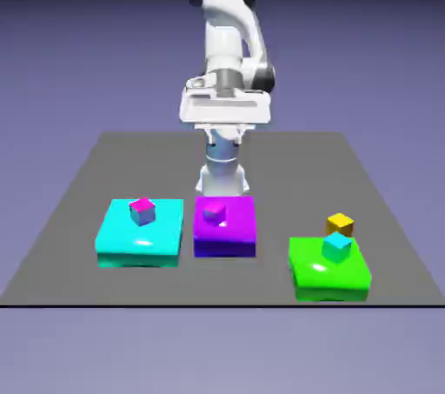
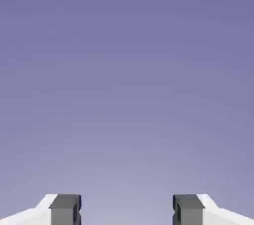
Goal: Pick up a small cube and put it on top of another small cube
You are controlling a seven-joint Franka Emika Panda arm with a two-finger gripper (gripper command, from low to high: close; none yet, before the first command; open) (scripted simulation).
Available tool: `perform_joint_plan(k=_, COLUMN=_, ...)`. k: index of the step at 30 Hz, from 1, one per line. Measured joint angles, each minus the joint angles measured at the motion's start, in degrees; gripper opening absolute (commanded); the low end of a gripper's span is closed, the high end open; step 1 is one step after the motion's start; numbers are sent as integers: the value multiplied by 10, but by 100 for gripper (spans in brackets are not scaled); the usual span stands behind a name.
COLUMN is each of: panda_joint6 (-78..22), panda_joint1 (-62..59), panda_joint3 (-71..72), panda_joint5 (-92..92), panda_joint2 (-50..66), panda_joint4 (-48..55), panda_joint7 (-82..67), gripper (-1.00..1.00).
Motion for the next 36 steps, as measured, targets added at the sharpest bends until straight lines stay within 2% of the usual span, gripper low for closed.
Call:
perform_joint_plan(k=20, panda_joint6=-234, panda_joint1=339, panda_joint3=166, panda_joint5=-248, panda_joint2=408, panda_joint4=146, panda_joint7=-409, gripper=0)
perform_joint_plan(k=26, panda_joint6=-160, panda_joint1=382, panda_joint3=93, panda_joint5=-353, panda_joint2=512, panda_joint4=169, panda_joint7=-329, gripper=0)
perform_joint_plan(k=27, panda_joint6=-152, panda_joint1=386, panda_joint3=85, panda_joint5=-365, panda_joint2=524, panda_joint4=171, panda_joint7=-320, gripper=-100)
perform_joint_plan(k=29, panda_joint6=-152, panda_joint1=386, panda_joint3=85, panda_joint5=-365, panda_joint2=524, panda_joint4=171, panda_joint7=-320, gripper=-100)
perform_joint_plan(k=36, panda_joint6=-234, panda_joint1=339, panda_joint3=166, panda_joint5=-247, panda_joint2=408, panda_joint4=146, panda_joint7=-409, gripper=-100)
